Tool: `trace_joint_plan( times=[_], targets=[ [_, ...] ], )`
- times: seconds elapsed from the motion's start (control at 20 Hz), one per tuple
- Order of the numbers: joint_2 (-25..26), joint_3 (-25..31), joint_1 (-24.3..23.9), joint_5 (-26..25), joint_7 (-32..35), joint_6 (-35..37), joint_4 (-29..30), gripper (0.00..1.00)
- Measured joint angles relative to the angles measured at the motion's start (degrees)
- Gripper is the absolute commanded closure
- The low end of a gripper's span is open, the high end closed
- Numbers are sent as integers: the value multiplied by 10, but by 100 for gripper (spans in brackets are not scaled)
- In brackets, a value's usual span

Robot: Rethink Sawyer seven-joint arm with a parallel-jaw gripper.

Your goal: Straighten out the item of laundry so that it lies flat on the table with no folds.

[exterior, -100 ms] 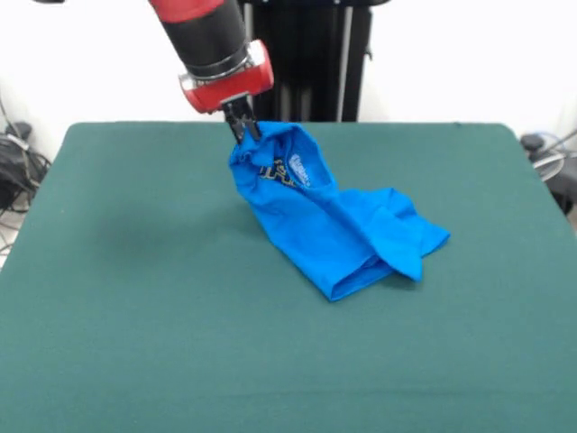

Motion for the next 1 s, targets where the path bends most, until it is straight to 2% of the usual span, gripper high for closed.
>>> trace_joint_plan(
  times=[0.3,0.6,1.0],
  targets=[
    [-8,6,-30,-22,-3,0,14,100],
    [-48,6,-60,-38,-3,0,46,100],
    [-62,7,-65,-54,-3,0,70,100]
  ],
)
